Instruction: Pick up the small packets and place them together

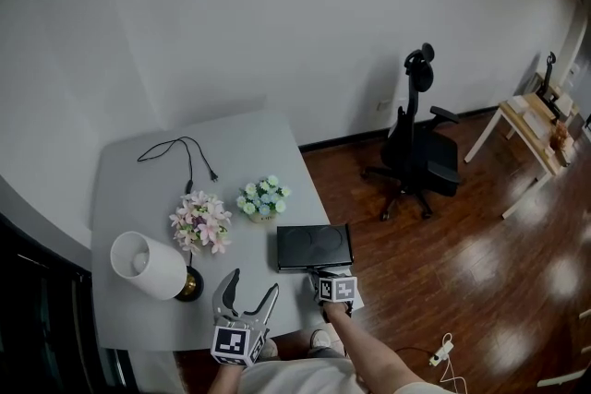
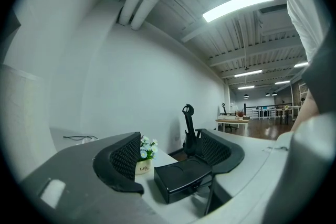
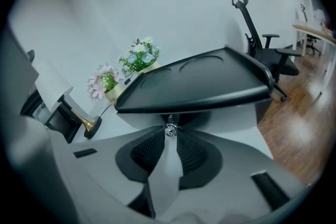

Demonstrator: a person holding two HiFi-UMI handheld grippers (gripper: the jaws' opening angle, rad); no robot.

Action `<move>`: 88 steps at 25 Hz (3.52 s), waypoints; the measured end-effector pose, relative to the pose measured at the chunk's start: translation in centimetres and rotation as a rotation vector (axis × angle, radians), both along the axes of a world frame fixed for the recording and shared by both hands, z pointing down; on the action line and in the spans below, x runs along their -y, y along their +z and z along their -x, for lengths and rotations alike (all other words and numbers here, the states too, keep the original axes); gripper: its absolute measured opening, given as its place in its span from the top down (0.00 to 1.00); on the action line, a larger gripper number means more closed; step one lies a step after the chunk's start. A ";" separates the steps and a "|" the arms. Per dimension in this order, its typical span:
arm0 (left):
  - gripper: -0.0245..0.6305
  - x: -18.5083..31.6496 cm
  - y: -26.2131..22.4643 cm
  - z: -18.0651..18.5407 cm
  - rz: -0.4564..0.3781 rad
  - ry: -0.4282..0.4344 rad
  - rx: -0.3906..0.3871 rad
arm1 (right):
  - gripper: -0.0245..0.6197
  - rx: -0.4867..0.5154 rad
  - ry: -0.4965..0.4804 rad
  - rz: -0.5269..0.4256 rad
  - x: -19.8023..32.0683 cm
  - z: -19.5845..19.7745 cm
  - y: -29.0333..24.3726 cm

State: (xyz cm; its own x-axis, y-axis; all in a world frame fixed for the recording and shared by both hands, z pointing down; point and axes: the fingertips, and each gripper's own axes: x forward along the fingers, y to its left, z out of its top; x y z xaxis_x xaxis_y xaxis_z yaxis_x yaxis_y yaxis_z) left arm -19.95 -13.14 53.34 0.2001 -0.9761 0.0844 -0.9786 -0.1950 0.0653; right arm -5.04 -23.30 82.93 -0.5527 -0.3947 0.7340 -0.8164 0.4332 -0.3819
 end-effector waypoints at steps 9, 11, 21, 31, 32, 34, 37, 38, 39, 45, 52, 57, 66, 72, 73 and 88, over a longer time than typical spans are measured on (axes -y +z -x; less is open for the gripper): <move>0.44 0.4 0.4 -0.9 0.003 0.041 0.001 | 0.86 -0.005 -0.135 0.053 -7.3 -1.6 0.4; 0.44 0.4 0.6 -1.0 0.005 0.041 -0.004 | 0.86 -0.033 -0.171 0.069 -9.0 -2.1 0.6; 0.44 0.0 1.1 -1.2 0.014 0.040 -0.013 | 0.84 -0.095 -0.233 -0.025 -11.0 -3.1 -0.1; 0.44 0.3 0.2 -0.9 -0.015 0.020 -0.028 | 0.79 0.406 -0.118 -0.654 -6.6 -2.6 -20.9; 0.44 0.4 -0.1 -1.0 -0.022 0.020 -0.028 | 0.79 0.462 -0.087 -0.738 -5.9 -3.0 -23.7; 0.44 0.7 -0.5 -0.9 -0.033 0.017 -0.030 | 0.78 0.493 -0.052 -0.840 -4.7 -3.7 -27.5; 0.44 0.9 -1.1 -0.6 -0.049 0.005 -0.027 | 0.72 0.417 -0.031 -0.949 -3.1 -4.7 -30.4; 0.44 1.0 -1.3 -0.5 -0.053 0.001 -0.023 | 0.51 0.387 -0.013 -0.981 -2.6 -5.1 -31.1; 0.44 1.0 -1.5 -0.4 -0.058 -0.001 -0.019 | 0.39 0.361 0.010 -1.009 -2.2 -5.5 -31.7; 0.39 1.3 -2.4 0.4 -0.093 -0.047 0.017 | 0.30 0.281 0.061 -1.071 -1.0 -7.2 -33.3; 0.41 1.5 -4.5 -0.5 -0.170 -0.006 -0.019 | 0.30 0.276 0.057 -1.061 -0.9 -7.4 -32.5; 0.42 3.0 -2.4 -1.2 -0.106 -0.011 0.041 | 0.30 0.267 0.063 -1.052 -0.6 -8.2 -32.3; 0.41 3.8 2.2 -3.5 -0.004 0.046 0.055 | 0.36 0.248 -0.096 -0.889 -1.4 -7.1 -27.8; 0.42 4.4 7.5 -5.6 0.170 0.162 0.213 | 0.36 0.234 -0.113 -0.813 -1.9 -6.8 -24.8; 0.42 4.5 9.3 -6.3 0.228 0.214 0.279 | 0.36 0.235 -0.107 -0.812 -1.9 -6.9 -24.8; 0.48 5.1 27.5 -11.9 0.714 0.722 0.927 | 0.36 0.220 -0.025 -0.795 -3.1 -10.4 -24.2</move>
State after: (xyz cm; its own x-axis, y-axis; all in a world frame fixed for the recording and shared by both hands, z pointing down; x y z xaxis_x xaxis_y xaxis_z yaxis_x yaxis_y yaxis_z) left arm -8.06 -18.19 80.81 0.2355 -0.3690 0.8991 -0.4153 -0.8746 -0.2502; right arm 5.31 -20.21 58.76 -0.6664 -0.7367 0.1145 -0.7455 0.6583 -0.1037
